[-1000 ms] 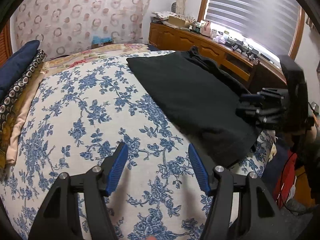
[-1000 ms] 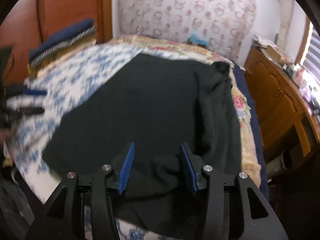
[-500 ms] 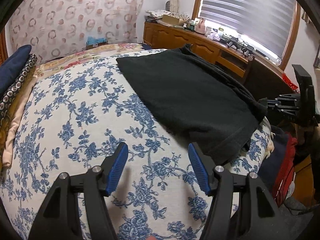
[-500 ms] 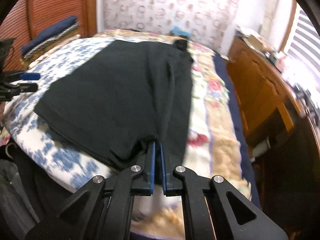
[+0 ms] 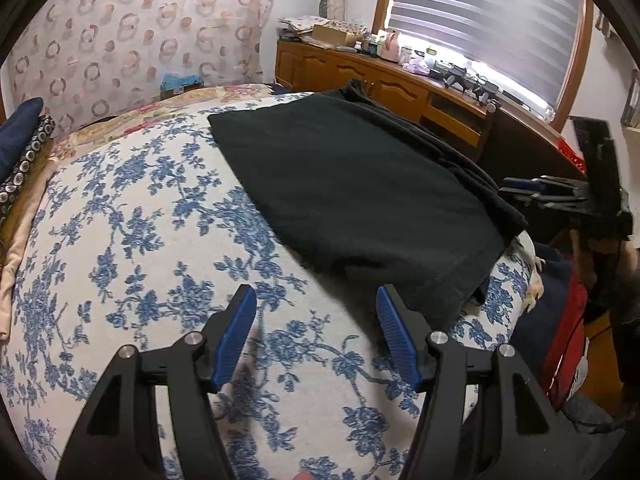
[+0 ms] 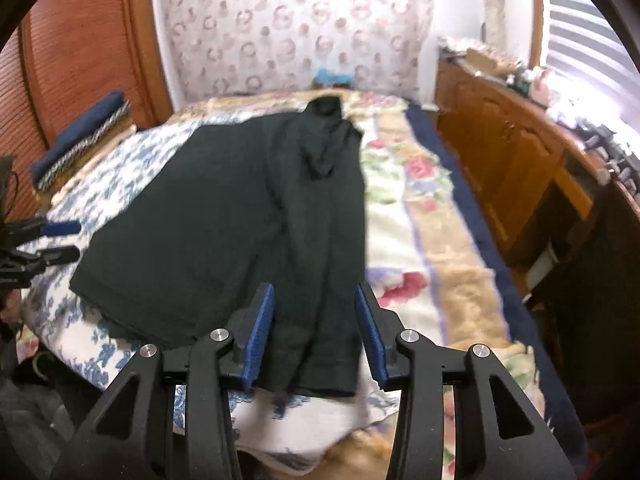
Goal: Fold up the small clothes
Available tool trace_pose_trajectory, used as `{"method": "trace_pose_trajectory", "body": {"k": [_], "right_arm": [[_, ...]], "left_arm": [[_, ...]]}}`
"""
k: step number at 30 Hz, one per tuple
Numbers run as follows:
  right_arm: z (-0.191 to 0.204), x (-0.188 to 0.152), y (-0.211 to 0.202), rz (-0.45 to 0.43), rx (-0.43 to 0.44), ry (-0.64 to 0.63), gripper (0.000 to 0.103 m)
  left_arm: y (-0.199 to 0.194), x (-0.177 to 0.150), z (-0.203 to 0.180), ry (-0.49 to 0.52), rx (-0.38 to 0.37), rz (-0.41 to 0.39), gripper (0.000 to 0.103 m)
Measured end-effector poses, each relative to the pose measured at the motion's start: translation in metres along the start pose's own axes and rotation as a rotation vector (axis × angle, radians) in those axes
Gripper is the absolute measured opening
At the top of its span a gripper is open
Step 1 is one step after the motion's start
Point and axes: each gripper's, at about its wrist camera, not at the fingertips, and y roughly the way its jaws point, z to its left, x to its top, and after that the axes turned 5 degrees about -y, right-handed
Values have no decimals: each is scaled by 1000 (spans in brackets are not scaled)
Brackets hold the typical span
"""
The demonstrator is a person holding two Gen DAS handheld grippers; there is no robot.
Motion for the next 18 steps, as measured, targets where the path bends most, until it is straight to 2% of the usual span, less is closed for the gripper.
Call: {"method": "trace_pose_trajectory", "body": {"k": [2, 4, 5, 7, 10, 12, 17, 18], "right_arm": [[-3, -4, 8, 21, 17, 14, 39], [-7, -7, 8, 14, 67, 40, 24], [-7, -8, 6, 5, 99, 35, 6], [-6, -7, -5, -32, 98, 4, 3], [-21, -6, -21, -53, -2, 20, 2], [-34, -10, -25, -45, 7, 73, 2], [-26, -19, -10, 18, 4, 57, 3], [-24, -20, -9, 10, 5, 59, 7]], "left_arm": [[3, -2, -2, 6, -2, 8, 62], [5, -3, -4, 7, -3, 14, 62], [6, -3, -4, 7, -3, 15, 62], [7, -3, -4, 3, -2, 16, 62], [6, -4, -4, -2, -3, 13, 62], [6, -4, -4, -9, -7, 12, 62], [7, -7, -7, -15, -13, 15, 62], [7, -7, -7, -17, -17, 13, 62]]}}
